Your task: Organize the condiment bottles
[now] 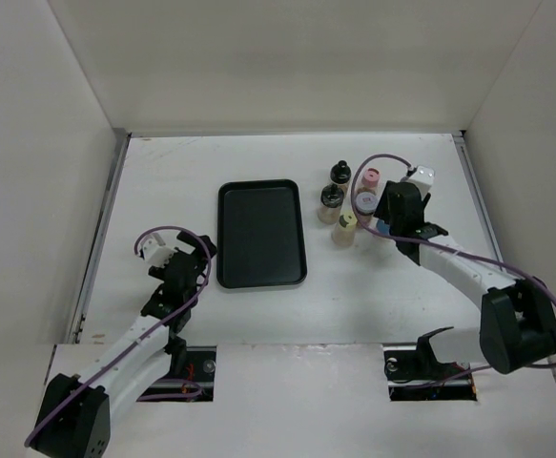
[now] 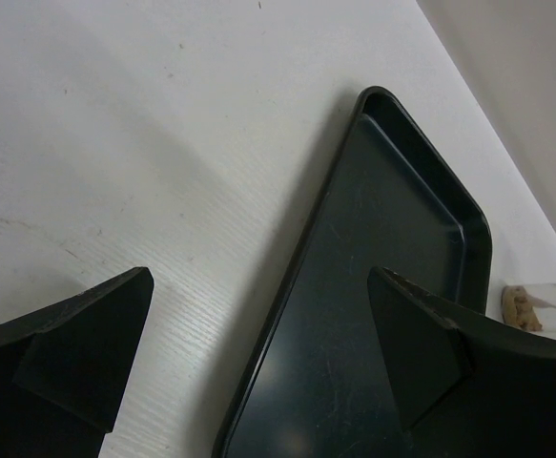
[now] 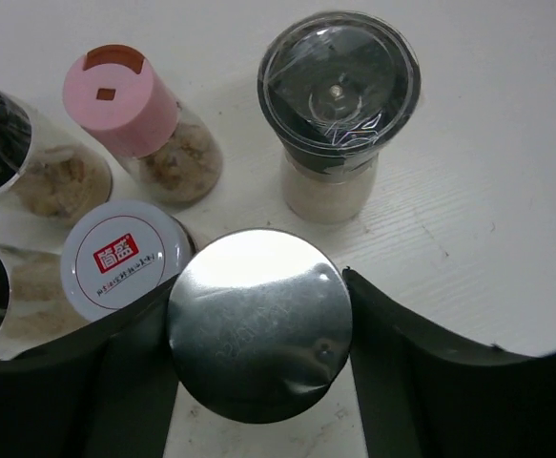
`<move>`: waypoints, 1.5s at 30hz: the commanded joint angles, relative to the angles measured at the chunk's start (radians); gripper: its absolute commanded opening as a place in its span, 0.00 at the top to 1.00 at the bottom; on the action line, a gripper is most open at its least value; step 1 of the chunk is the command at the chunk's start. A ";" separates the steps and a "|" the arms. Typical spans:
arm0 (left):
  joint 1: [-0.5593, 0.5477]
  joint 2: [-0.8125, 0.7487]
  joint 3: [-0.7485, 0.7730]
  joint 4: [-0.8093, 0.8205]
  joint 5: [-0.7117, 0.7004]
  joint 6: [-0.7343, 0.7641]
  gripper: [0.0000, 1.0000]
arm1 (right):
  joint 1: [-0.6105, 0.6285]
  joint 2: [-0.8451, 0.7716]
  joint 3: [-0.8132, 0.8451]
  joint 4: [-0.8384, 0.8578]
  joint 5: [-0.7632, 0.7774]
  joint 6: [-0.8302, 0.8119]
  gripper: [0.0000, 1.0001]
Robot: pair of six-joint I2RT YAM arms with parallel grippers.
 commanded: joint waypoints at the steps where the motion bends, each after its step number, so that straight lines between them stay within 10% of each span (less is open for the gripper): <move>1: -0.005 0.010 -0.004 0.059 0.011 0.002 0.00 | 0.003 -0.021 0.031 0.079 -0.004 0.031 0.42; 4: -0.005 -0.007 -0.007 0.059 0.012 0.003 0.00 | 0.030 -0.138 0.005 0.061 0.103 0.027 0.57; 14: -0.013 0.019 -0.001 0.074 0.014 -0.001 0.00 | 0.312 -0.385 0.169 -0.075 0.269 -0.084 0.59; 31: 0.024 -0.039 -0.026 0.056 0.029 -0.003 0.00 | 0.558 0.679 0.983 0.157 -0.087 -0.197 0.60; 45: 0.012 0.019 -0.021 0.077 0.027 -0.007 0.00 | 0.569 0.995 1.237 0.143 -0.102 -0.179 0.47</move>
